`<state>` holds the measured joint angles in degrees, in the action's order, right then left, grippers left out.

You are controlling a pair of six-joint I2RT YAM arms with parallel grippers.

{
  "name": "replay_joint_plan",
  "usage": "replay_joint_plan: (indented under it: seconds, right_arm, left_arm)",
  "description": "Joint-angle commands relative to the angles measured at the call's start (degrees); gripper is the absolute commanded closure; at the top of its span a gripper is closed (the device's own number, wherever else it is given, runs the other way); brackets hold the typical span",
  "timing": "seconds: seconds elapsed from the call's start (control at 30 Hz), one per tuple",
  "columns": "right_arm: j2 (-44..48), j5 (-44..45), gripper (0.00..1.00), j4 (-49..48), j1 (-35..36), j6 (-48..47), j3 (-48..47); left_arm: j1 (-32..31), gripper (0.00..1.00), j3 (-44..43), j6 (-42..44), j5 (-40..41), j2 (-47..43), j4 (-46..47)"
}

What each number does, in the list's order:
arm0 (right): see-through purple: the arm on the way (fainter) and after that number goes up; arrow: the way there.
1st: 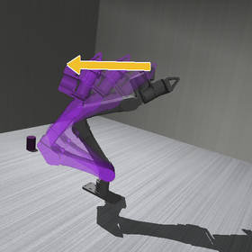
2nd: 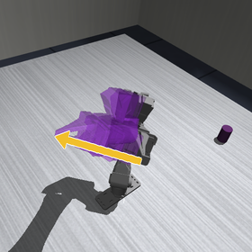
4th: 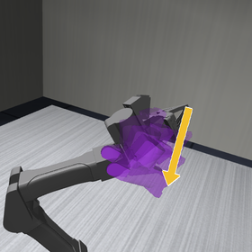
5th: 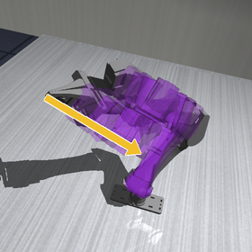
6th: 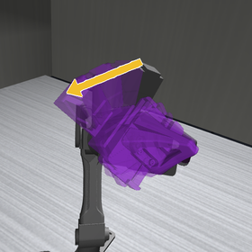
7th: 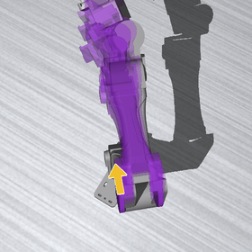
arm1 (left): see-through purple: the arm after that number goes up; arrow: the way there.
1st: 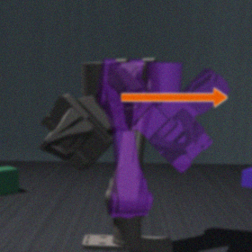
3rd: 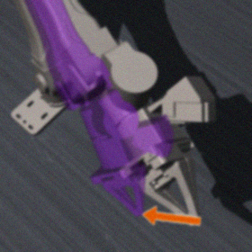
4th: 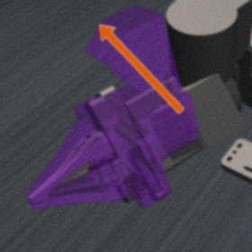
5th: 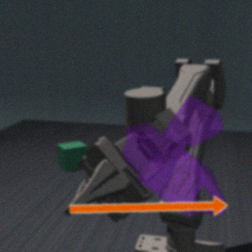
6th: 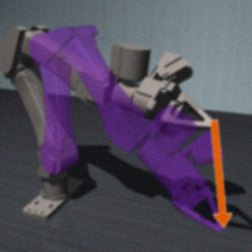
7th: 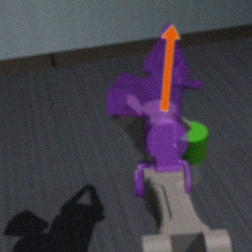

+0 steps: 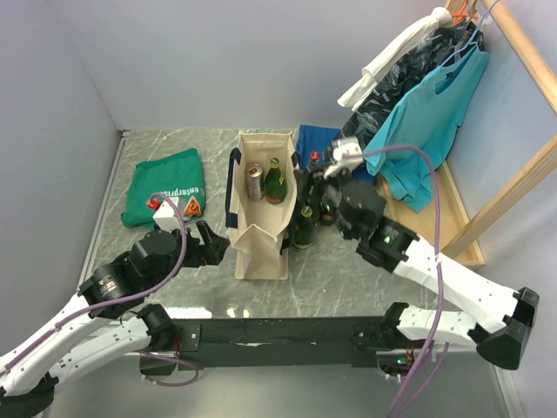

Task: Take the beverage out of the canvas bag
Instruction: Place the drink at the center of the board, then take out the drink from the canvas bag.

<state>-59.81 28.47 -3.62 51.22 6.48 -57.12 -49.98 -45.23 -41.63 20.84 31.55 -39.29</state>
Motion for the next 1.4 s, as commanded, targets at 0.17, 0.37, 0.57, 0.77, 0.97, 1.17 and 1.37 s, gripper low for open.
replay_joint_plan:
  seconds: [0.17,0.37,0.57,0.77,0.97,1.17,1.37]
  right_arm:
    - [-19.1,-7.2,0.36,20.6,-0.9,-4.0,-29.2]
    - [-29.8,-16.7,0.39,25.8,-5.1,0.4,-40.2]
    - [-38.2,-25.0,0.41,31.4,-9.9,3.6,-48.4]
    - [-47.0,-27.8,0.42,39.6,-11.4,3.6,-58.6]
    - [-49.8,-28.1,0.42,40.5,-11.5,4.1,-60.4]
    - [-51.9,-24.0,0.43,41.9,-11.5,4.1,-60.7]
    - [-52.2,-19.5,0.43,40.6,-11.6,4.2,-58.5]
  left_arm:
    - [-0.3,0.04,-0.1,0.4,0.9,-3.2,2.0]
    - [-0.2,0.04,0.2,0.7,0.9,-4.5,2.6]
    - [-0.3,0.04,0.4,1.0,0.7,-3.2,3.0]
    - [-0.3,0.04,0.0,1.2,0.3,-0.4,2.8]
    - [-0.3,0.04,0.0,1.2,0.8,0.2,2.8]
    - [-0.3,0.04,0.1,1.0,1.1,0.4,2.8]
    - [-0.3,0.04,-0.1,1.1,0.9,1.5,2.6]
